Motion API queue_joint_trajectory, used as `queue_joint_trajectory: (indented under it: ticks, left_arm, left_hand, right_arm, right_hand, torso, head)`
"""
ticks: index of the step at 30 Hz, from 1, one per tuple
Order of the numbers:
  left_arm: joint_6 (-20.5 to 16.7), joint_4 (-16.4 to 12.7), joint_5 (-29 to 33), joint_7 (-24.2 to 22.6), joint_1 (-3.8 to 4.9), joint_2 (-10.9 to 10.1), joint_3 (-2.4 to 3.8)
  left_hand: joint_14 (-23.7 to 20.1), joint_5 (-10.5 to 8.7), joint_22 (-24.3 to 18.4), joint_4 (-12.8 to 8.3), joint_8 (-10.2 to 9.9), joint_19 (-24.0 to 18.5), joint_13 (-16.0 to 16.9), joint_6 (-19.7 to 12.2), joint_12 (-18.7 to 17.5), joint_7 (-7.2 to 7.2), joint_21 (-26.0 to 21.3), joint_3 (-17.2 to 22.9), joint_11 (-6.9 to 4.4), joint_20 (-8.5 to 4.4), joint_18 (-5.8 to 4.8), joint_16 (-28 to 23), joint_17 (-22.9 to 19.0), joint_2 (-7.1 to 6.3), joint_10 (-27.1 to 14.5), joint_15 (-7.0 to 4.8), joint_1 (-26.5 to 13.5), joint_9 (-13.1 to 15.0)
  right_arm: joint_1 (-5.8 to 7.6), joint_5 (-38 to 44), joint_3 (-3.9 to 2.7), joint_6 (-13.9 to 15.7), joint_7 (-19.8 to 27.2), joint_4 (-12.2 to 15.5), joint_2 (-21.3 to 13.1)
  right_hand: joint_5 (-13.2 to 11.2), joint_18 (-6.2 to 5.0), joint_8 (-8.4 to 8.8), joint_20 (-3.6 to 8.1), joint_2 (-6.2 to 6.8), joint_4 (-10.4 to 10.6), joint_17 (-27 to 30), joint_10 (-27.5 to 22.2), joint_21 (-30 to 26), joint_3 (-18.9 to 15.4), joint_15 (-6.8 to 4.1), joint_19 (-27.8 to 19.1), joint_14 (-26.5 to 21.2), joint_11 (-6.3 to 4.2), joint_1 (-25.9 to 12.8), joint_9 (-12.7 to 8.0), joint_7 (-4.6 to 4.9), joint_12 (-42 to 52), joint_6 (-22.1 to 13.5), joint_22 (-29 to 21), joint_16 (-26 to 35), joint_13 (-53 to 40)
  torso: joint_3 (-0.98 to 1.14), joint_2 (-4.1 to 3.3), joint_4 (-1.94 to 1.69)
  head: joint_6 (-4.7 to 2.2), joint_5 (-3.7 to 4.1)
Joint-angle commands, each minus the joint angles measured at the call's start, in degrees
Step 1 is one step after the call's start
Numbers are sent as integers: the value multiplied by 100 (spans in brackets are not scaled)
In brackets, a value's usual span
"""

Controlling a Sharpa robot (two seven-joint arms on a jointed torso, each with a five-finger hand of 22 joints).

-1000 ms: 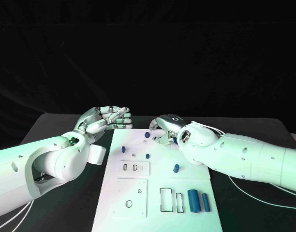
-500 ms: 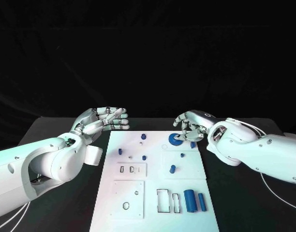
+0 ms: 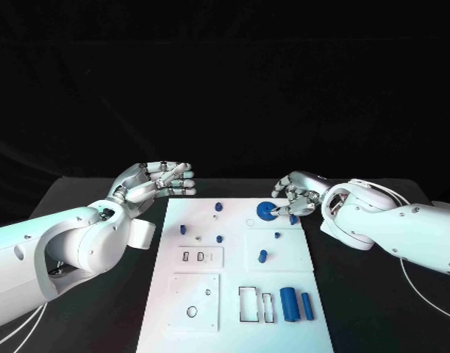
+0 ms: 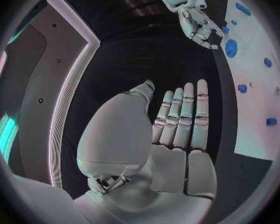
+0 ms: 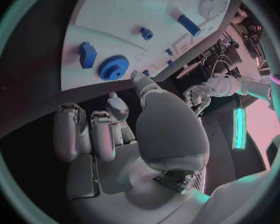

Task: Assemble the parts on the task board

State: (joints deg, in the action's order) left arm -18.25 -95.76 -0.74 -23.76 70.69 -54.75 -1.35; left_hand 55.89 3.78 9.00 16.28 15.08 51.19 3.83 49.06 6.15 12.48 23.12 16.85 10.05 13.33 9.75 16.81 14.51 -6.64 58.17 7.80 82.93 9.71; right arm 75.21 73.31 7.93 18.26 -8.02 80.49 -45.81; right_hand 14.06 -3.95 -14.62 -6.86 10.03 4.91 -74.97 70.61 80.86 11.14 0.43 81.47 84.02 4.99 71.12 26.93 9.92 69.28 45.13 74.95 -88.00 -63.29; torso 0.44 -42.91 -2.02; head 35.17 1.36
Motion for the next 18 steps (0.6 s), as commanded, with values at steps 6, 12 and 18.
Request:
queue_joint_trajectory:
  ticks: [6, 12, 18]
  left_arm:
    - [139, 7, 7, -38, 7, 16, 5]
    - [144, 5, 7, -33, 7, 15, 5]
    - [148, 3, 7, -25, 7, 8, 5]
  left_hand:
    - [-34, -31, -8, -5, -28, 9, 7, -33, -36, 108, 27, 33, 39, 17, 68, -22, 12, 14, 4, -1, -17, -4]
    - [-34, -31, -8, -5, -28, 9, 7, -33, -36, 108, 27, 33, 39, 17, 68, -22, 12, 14, 4, -1, -17, -4]
    - [-34, -31, -8, -5, -28, 9, 7, -33, -36, 108, 27, 33, 39, 17, 68, -22, 12, 14, 4, -1, -17, -4]
  right_arm:
    - [-61, -107, 5, -215, -51, -291, 229]
    - [-96, -72, 10, -208, -44, -460, 368]
    - [-132, -18, 19, -268, -44, -542, 463]
  right_hand:
    - [-15, 102, -64, -3, -43, 23, -1014, 126, 85, -20, 39, 78, 500, 2, 139, 25, -9, 219, -27, 351, -57, -245]
    - [-9, 108, -78, -5, -73, 24, -1056, 165, 103, 12, 40, 94, 507, 2, 184, 34, -9, 296, -23, 379, -72, -333]
    - [-26, 119, -102, -7, -101, 4, -1126, 216, 137, 81, 41, 123, 521, 0, 264, 47, -12, 398, -1, 431, -95, -447]
  torso:
    - [-8, -12, -3]
    - [-12, -9, -5]
    - [-11, -7, 6]
  head:
    - [27, -19]
    - [52, -27]
    - [85, -54]
